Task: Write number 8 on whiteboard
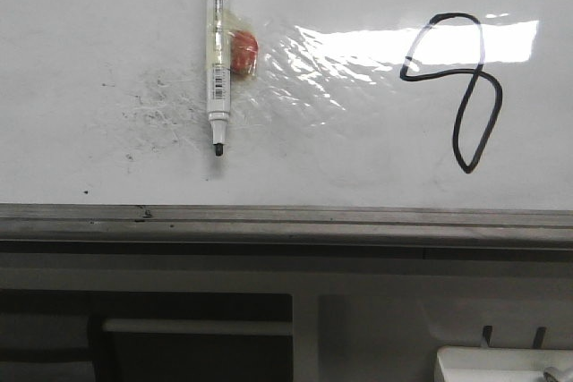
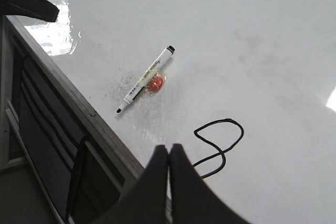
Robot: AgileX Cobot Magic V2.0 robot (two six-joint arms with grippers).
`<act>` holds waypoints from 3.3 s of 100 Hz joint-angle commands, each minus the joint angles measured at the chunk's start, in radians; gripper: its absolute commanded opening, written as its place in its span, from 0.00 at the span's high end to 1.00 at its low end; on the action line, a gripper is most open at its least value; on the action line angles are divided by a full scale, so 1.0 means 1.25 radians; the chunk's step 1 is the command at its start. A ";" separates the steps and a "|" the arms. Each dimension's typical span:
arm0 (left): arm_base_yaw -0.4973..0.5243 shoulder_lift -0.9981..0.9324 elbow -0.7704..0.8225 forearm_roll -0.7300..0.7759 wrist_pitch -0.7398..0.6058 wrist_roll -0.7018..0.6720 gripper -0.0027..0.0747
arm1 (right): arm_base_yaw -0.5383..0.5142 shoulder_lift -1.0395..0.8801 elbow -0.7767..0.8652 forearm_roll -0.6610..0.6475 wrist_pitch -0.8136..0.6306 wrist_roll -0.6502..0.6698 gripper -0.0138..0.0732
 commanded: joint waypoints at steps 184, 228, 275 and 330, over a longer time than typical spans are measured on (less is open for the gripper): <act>0.574 -0.403 0.226 1.214 0.307 -0.957 0.99 | -0.005 -0.007 -0.011 -0.008 -0.035 0.014 0.91; 0.572 -0.403 0.295 1.271 0.335 -1.011 0.99 | -0.005 -0.007 -0.011 -0.008 -0.035 0.014 0.91; 0.572 -0.403 0.295 1.271 0.333 -1.011 0.99 | -0.005 -0.007 -0.011 -0.008 -0.035 0.014 0.91; 0.572 -0.403 0.295 1.271 0.333 -1.011 0.99 | -0.005 -0.007 -0.011 -0.008 -0.029 0.014 0.91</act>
